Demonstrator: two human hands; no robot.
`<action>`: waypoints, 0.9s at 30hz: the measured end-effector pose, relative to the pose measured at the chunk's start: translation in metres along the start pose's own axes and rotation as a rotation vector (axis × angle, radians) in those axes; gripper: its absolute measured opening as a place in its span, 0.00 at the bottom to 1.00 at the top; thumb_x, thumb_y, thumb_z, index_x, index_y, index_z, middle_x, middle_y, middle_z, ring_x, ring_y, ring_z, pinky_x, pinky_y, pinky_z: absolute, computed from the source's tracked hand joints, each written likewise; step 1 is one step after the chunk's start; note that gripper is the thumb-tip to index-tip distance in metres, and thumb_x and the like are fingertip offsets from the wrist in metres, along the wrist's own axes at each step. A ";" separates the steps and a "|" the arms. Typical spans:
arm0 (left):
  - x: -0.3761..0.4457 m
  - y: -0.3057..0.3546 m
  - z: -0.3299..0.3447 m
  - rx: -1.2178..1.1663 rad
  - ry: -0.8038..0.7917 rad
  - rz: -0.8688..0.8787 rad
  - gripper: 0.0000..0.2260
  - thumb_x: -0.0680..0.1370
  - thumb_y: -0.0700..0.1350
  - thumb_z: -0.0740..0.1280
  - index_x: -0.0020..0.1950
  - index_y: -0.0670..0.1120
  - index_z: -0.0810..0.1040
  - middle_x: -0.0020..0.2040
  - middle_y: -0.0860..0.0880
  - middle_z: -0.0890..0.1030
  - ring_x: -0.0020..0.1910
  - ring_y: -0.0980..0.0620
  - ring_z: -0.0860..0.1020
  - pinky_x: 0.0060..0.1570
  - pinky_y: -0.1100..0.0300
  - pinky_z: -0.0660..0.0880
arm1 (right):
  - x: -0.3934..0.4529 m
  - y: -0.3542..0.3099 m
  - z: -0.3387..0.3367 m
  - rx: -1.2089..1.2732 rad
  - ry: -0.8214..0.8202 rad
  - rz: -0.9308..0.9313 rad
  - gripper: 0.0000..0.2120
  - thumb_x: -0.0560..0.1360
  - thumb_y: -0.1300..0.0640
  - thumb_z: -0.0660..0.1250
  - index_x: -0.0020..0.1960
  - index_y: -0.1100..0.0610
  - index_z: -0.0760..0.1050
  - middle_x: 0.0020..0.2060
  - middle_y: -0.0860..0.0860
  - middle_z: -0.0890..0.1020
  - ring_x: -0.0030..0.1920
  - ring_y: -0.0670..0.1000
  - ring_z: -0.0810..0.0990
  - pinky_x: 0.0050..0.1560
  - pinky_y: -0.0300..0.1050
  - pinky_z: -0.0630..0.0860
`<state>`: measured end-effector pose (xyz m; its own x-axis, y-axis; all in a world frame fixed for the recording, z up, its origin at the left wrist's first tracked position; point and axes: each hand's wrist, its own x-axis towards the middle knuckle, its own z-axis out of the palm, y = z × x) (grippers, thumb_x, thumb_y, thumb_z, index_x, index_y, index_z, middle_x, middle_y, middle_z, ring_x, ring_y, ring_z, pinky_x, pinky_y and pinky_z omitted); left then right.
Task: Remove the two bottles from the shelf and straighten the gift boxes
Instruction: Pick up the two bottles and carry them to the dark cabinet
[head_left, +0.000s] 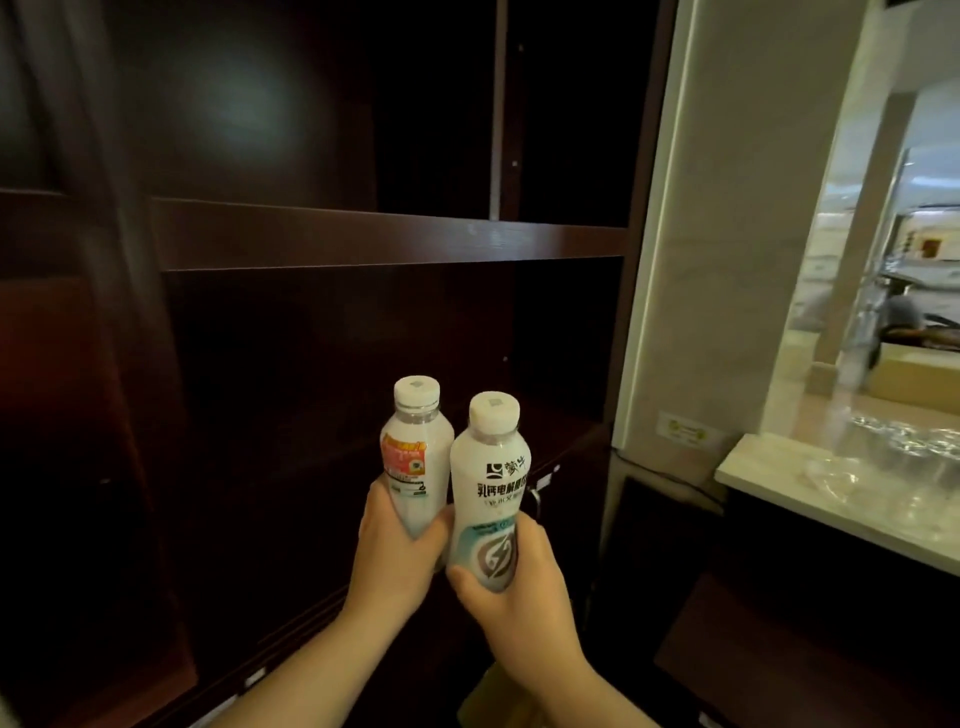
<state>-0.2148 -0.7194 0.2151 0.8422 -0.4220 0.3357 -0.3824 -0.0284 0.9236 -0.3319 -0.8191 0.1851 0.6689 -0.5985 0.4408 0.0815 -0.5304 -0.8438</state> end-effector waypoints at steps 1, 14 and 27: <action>0.015 -0.002 0.015 0.001 0.012 -0.002 0.28 0.67 0.60 0.78 0.61 0.56 0.70 0.54 0.49 0.82 0.52 0.49 0.83 0.47 0.42 0.82 | 0.017 0.009 -0.007 -0.002 0.006 -0.007 0.29 0.63 0.44 0.78 0.58 0.30 0.68 0.54 0.40 0.78 0.55 0.39 0.80 0.52 0.43 0.82; 0.214 -0.067 0.120 -0.090 0.092 0.026 0.23 0.66 0.60 0.76 0.50 0.76 0.66 0.49 0.65 0.81 0.45 0.62 0.83 0.37 0.60 0.81 | 0.226 0.121 0.007 -0.012 -0.030 -0.020 0.26 0.66 0.43 0.77 0.59 0.36 0.69 0.53 0.42 0.78 0.53 0.40 0.80 0.49 0.41 0.82; 0.339 -0.224 0.183 0.050 0.364 -0.177 0.32 0.71 0.46 0.77 0.70 0.53 0.64 0.59 0.49 0.79 0.58 0.50 0.79 0.55 0.45 0.80 | 0.375 0.302 0.102 0.003 -0.309 0.020 0.26 0.65 0.41 0.76 0.58 0.40 0.69 0.52 0.43 0.79 0.50 0.43 0.82 0.46 0.45 0.83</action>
<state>0.0874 -1.0217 0.0880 0.9728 -0.0589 0.2239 -0.2296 -0.1203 0.9658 0.0193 -1.1423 0.0646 0.8635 -0.3976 0.3104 0.0679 -0.5182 -0.8526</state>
